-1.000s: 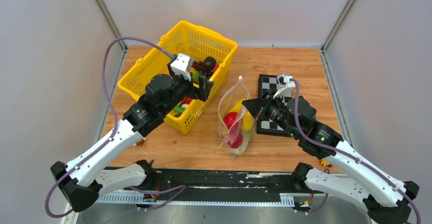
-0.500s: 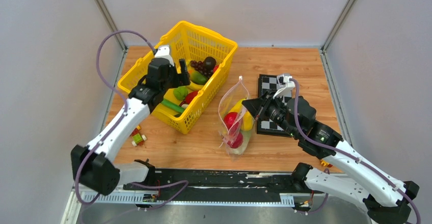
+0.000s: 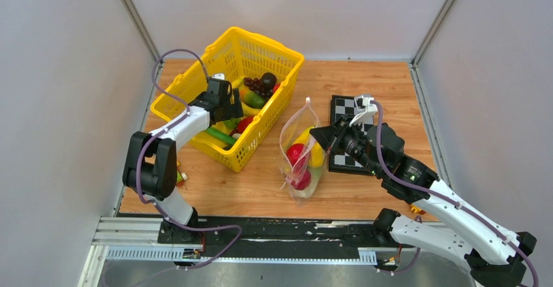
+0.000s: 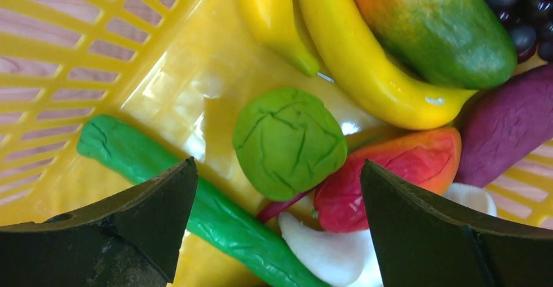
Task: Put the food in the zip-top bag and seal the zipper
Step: Pick up the fake fruit from the bin.
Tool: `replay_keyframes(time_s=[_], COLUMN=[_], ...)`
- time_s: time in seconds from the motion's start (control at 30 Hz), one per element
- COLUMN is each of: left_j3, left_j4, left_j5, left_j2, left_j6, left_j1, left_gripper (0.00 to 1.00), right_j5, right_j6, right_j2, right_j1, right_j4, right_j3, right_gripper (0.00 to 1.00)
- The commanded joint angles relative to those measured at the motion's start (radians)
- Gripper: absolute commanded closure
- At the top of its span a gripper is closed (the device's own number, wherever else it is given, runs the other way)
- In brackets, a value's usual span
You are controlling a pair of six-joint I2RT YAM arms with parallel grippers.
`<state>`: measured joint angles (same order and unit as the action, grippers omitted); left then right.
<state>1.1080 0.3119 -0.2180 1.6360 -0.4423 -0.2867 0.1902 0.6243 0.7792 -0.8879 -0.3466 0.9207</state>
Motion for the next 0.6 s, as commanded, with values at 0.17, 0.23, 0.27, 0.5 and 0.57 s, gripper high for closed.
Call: replay_keyframes(time_s=[0.17,0.23,0.27,0.5,0.57], left_j3=[0.022,0.012,0.002,-0.018,-0.025], left_j4=[-0.098,-0.088,-0.092,-0.110,-0.110], left_j5=[-0.018,-0.013,-0.014,0.015,0.018], left_j2=[0.102,0.115,0.117,0.064,0.020], left_j6=[-0.004,-0.015,-0.022,-0.011,-0.008], left_j1=[0.006,0.006,0.007,0.007,0.007], left_gripper=[0.15,0.19,0.21,0.55,0.58], right_j5=[-0.008,-0.005,-0.004,-0.009,-0.006], right_j6=[0.004,0.003,0.003,0.002,0.002], right_j2=[0.000,0.001,0.002,0.011,0.011], right_j1=[-0.002,-0.002,-0.002,-0.002,-0.002], right_j4=[0.034,0.033,0.034,0.032,0.035], right_j3=[0.018,0.018,0.018,0.021,0.020], right_gripper=[1.00,1.00,1.00,1.00,1.00])
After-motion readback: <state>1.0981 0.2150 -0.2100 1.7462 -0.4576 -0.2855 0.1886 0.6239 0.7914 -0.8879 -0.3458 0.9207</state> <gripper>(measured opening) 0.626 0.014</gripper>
